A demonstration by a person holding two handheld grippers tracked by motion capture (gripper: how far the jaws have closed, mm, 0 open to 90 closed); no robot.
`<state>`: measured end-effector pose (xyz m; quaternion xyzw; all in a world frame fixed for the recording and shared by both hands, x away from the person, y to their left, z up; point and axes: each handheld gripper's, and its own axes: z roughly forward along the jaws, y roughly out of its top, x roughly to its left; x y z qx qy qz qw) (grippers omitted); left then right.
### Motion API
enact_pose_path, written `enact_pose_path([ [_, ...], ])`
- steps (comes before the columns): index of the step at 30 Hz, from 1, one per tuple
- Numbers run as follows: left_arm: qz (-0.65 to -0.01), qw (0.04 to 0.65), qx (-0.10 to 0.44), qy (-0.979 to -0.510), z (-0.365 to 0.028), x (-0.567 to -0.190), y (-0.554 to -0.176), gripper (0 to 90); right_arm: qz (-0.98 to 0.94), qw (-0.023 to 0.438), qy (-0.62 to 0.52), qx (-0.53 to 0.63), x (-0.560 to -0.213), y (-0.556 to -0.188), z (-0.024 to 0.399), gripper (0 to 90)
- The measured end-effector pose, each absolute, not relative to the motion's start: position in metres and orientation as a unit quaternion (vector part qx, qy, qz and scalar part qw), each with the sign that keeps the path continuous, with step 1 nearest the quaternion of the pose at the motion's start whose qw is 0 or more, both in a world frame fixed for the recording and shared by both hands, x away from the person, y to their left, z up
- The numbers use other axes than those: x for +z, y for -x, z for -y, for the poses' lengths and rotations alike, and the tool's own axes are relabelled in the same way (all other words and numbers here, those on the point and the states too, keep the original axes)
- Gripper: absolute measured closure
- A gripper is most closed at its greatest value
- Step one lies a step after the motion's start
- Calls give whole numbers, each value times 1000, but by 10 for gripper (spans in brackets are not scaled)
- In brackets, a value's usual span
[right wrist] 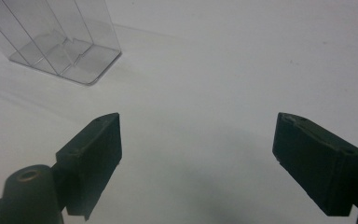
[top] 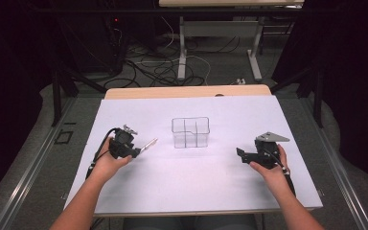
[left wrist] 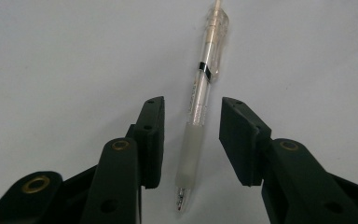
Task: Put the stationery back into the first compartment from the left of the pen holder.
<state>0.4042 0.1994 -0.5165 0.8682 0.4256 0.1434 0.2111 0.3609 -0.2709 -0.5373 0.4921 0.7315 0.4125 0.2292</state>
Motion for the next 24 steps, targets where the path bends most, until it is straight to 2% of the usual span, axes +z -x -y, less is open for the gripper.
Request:
enact_pose_path([
  [11,-408,165,118,-890,-191,-519,-413,658,-733,225,-490,414,-538,-361,271,154],
  [24,-410,141,108,-895,-192,-527,-417,699,-735,221,-490,414,-538,-361,271,155],
])
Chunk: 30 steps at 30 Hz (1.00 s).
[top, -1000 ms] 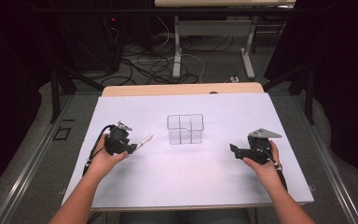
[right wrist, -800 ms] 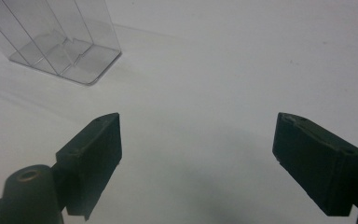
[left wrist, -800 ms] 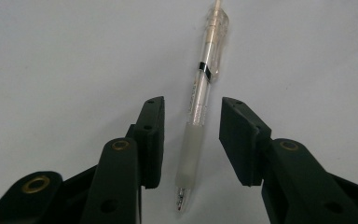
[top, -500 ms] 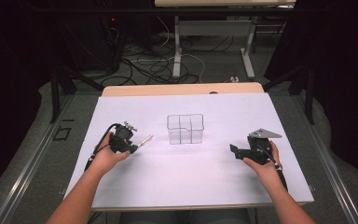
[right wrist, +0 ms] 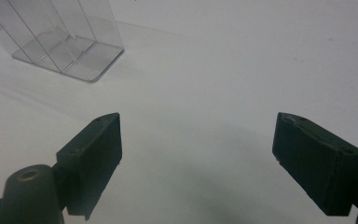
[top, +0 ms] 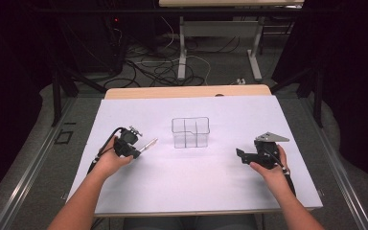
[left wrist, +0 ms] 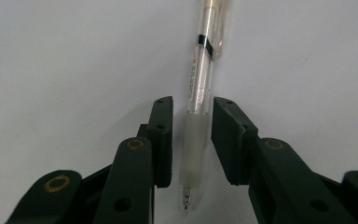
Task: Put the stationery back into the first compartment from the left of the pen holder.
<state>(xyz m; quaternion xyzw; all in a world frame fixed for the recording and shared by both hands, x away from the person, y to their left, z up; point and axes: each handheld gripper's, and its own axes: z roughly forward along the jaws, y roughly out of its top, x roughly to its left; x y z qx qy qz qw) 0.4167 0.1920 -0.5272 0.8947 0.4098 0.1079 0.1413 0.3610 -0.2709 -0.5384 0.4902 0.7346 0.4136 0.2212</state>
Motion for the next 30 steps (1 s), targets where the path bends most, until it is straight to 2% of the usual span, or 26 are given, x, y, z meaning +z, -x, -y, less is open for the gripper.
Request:
enact_pose_path([
  [14,-395,124,100,-905,-191,-529,-417,791,-736,218,-489,414,-539,-361,270,156],
  [30,-392,124,103,-906,-190,-529,-416,798,-736,215,-489,415,-539,-361,269,156],
])
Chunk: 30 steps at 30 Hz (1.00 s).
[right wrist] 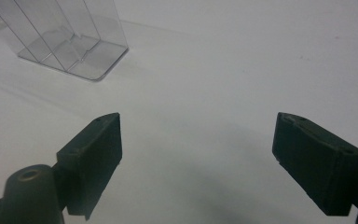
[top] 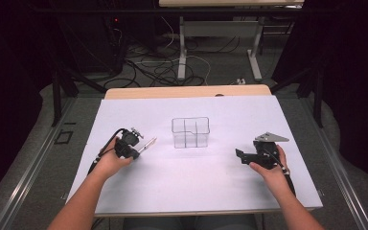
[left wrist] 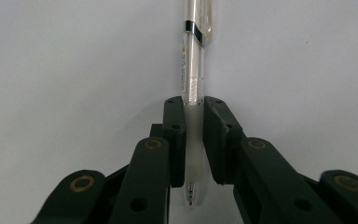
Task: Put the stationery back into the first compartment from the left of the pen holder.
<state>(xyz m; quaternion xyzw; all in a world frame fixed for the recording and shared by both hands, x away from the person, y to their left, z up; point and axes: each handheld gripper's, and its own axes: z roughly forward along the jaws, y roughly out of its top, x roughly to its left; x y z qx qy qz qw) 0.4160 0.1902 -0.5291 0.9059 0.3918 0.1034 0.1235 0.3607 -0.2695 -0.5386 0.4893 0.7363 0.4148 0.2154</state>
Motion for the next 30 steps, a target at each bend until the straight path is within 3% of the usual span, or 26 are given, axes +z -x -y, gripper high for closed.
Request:
enact_pose_path([
  [30,-453,174,32,-874,-214,-518,-400,800,-744,216,-480,413,-538,-359,266,156],
])
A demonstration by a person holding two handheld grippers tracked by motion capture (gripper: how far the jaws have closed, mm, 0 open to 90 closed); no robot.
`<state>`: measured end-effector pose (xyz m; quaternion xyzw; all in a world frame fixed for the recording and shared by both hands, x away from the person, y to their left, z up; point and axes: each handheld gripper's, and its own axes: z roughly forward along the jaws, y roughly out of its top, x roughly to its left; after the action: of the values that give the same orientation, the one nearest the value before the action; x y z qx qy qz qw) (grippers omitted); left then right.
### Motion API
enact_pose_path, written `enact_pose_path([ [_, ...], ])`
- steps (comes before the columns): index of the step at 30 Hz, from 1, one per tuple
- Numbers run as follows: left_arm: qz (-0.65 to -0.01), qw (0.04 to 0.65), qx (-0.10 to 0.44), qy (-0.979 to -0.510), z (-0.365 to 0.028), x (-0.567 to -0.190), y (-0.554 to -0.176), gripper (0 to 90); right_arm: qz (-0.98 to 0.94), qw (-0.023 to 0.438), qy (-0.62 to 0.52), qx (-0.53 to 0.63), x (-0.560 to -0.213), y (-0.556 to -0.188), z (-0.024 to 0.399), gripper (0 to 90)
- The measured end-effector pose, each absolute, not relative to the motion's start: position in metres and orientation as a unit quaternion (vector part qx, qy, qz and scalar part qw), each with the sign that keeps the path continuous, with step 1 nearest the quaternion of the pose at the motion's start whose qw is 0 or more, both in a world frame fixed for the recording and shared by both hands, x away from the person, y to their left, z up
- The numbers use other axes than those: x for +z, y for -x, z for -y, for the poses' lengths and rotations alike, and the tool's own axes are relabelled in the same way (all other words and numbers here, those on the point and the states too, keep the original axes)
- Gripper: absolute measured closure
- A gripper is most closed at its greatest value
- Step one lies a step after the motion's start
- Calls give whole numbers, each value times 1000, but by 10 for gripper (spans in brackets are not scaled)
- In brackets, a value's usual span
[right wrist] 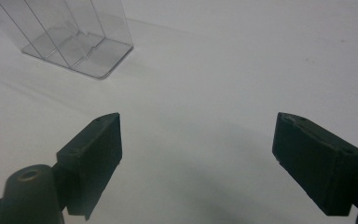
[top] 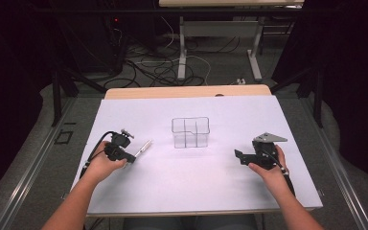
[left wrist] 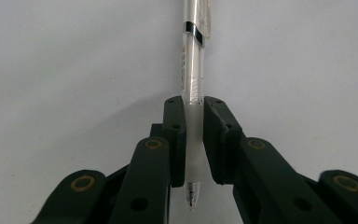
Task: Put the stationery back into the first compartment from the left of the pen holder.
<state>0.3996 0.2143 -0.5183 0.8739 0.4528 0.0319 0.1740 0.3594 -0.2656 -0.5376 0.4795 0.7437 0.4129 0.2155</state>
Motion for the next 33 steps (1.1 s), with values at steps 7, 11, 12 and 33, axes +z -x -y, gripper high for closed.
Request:
enact_pose_path([
  [7,-470,202,-3,-859,-214,-512,-392,800,-747,221,-474,410,-537,-359,263,155],
  [11,-473,224,-27,-852,-214,-507,-388,800,-752,219,-469,409,-536,-358,262,155],
  [12,-474,230,-30,-850,-213,-506,-387,800,-752,218,-468,409,-536,-358,261,155],
  [33,-422,283,-61,-859,-193,-481,-365,800,-776,229,-418,413,-524,-352,243,96],
])
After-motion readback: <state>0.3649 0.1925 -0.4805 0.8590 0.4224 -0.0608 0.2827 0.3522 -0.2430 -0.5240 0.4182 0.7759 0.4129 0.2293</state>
